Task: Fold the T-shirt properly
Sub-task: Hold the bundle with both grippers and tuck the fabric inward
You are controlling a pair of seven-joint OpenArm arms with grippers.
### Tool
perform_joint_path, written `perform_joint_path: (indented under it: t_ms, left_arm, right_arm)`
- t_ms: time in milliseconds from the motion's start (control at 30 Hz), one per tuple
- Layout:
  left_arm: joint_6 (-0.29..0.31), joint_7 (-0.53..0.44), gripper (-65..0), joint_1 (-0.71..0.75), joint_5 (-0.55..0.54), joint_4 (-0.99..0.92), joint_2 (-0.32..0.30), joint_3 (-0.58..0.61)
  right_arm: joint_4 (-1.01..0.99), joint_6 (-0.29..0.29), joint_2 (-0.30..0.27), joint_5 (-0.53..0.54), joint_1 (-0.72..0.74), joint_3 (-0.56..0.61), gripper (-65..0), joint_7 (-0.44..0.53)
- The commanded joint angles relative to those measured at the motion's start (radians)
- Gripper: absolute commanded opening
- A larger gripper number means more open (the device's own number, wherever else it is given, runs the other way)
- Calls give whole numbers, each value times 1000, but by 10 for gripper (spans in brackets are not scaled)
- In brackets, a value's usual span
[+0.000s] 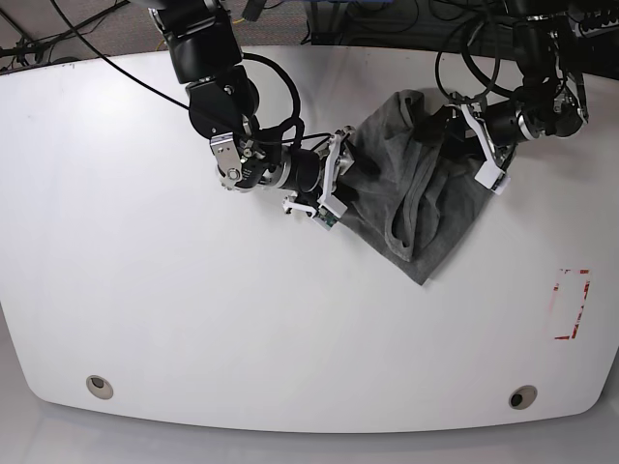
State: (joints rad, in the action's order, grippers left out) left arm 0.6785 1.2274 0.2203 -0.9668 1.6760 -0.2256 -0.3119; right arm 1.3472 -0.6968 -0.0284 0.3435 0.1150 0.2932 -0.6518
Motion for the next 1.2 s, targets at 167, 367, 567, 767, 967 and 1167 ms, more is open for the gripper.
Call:
perform_joint_path:
  t_ms: [167,367,567,767,967,1167]
  left_arm:
    - [4,-16,-344,12,-33,91,-14,55]
    - [4,-16,-351,40,-33,166,-14,92]
    - [4,-16,-376,43,-28,161,-10,90]
    - [4,-21,-601,43,-25,160,-10,82]
    - [2,-22,-633,41,26,160,-10,59]
    - [2,-22,-633,40,33,160,9,-2]
  right_arm:
    - [16,-1,6,9,13,-2,-301,16]
    - [16,-1,6,12,13,-2,-301,16]
    - [18,-1,6,12,12,-2,-301,16]
    - [24,-1,6,12,12,-2,-301,14]
    - [123,-1,9,13,-1,-2,-301,-15]
    - [196,-1,9,13,-1,-5,-311,-38]
